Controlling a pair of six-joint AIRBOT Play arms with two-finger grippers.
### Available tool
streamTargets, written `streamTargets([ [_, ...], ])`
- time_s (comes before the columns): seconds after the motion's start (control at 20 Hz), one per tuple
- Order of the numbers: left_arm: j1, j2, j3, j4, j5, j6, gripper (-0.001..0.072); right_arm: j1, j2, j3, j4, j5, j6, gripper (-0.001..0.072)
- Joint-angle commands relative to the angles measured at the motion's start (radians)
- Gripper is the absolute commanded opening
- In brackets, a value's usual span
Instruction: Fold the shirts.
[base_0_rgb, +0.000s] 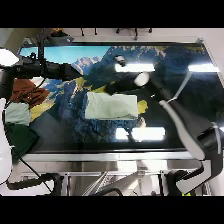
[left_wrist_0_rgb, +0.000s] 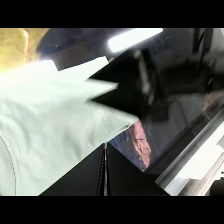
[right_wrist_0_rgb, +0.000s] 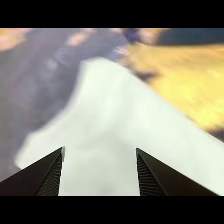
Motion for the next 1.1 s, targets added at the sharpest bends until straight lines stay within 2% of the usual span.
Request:
streamTargets([
  [0.0,0.001,0.005,-0.001,-0.002,-0.038,0.008,0.0018,-0.248,0.038,-0.011,-0.132,0.317,0.146,0.051],
  [0.05,0.001,0.004,-0.001,-0.002,-0.045,0.008,0.0018,-0.303,0.038,-0.033,-0.132,0.332,0.146,0.0534],
  [0.1,0.001,0.004,-0.001,-0.002,-0.046,0.008,0.0018,-0.341,0.036,-0.06,-0.131,0.329,0.146,0.0648],
  [0.15,0.001,0.004,-0.001,-0.002,-0.045,0.008,0.0019,-0.372,0.027,-0.087,-0.131,0.329,0.146,0.0659],
  [0.35,0.001,0.004,-0.001,-0.002,-0.048,0.008,0.0018,-0.394,-0.058,-0.143,-0.103,0.325,0.129,0.0659],
  [0.55,0.001,0.004,-0.001,-0.001,-0.048,0.008,0.0018,-0.374,-0.171,-0.143,0.107,0.303,0.041,0.0659],
  [0.8,0.001,0.004,-0.001,0.0,-0.048,0.008,0.0018,-0.322,-0.248,-0.142,0.273,0.293,-0.046,0.064],
  [0.85,0.001,0.004,-0.001,0.0,-0.048,0.008,0.0018,-0.308,-0.249,-0.142,0.298,0.288,-0.071,0.0495],
  [0.95,0.001,0.004,-0.001,0.0,-0.047,0.008,0.0018,-0.292,-0.248,-0.142,0.383,0.288,-0.138,0.0103],
  [1.0,0.001,0.004,-0.001,0.0,-0.048,0.008,0.0018,-0.293,-0.247,-0.142,0.425,0.287,-0.154,0.0021],
  [1.05,0.001,0.004,-0.001,0.0,-0.048,0.008,0.0018,-0.3,-0.243,-0.134,0.449,0.287,-0.169,0.0021],
])
